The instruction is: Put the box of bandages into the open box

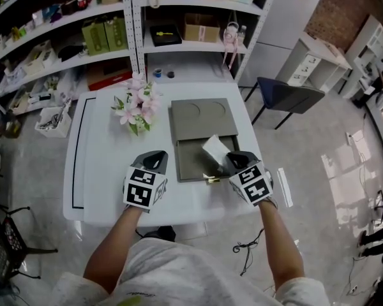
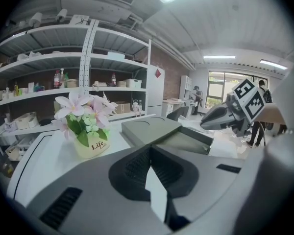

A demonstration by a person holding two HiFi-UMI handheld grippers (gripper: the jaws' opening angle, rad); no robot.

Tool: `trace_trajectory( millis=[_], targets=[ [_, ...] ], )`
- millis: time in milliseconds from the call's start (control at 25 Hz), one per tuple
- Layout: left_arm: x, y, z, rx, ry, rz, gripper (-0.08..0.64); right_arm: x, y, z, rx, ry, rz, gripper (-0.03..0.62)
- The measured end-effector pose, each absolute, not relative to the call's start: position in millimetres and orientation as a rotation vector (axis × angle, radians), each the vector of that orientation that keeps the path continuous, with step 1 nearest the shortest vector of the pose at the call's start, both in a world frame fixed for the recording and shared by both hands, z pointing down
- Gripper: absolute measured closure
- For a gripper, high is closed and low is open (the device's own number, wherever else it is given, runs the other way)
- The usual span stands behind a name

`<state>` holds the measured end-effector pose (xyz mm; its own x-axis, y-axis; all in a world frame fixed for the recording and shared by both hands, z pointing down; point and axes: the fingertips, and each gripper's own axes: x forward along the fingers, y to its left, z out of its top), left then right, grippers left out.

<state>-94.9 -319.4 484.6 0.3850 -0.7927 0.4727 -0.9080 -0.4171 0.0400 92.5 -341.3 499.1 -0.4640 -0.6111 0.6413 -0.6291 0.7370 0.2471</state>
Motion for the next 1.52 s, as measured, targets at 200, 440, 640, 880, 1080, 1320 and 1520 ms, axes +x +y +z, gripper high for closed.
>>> trace_trajectory(
  millis=[200,440,640,880,1080,1320,1520],
  targets=[
    [-103.0,-327.8,489.4,2.343,-1.491,0.558,0.555,87.5,-348.1,515.8,0.892,-2.161,0.041,0.586],
    [-110.2,-336.5,494.7,2.332,-1.483,0.553,0.555,84.2,-355.8,534.4,0.855,-2.113,0.037,0.586],
    [-113.1,-340.1,500.4,2.328,-1.461,0.569,0.555,86.5,-359.5,553.8,0.825,-2.063,0.051,0.586],
    [-114.4,-343.3,508.2,2.327,-1.436,0.592,0.555,81.7,-365.5,567.9,0.792,-2.026,0.038,0.586],
    [-114.8,-347.3,510.4,2.333,-1.421,0.599,0.555,80.4,-367.0,576.8,0.760,-1.995,0.038,0.583],
    [-115.2,-348.6,511.6,2.334,-1.414,0.609,0.555,83.7,-367.2,582.9,0.752,-1.979,0.059,0.574],
    [-118.5,-349.3,511.9,2.328,-1.426,0.608,0.555,81.4,-368.9,583.6,0.769,-2.006,0.089,0.567]
  ],
)
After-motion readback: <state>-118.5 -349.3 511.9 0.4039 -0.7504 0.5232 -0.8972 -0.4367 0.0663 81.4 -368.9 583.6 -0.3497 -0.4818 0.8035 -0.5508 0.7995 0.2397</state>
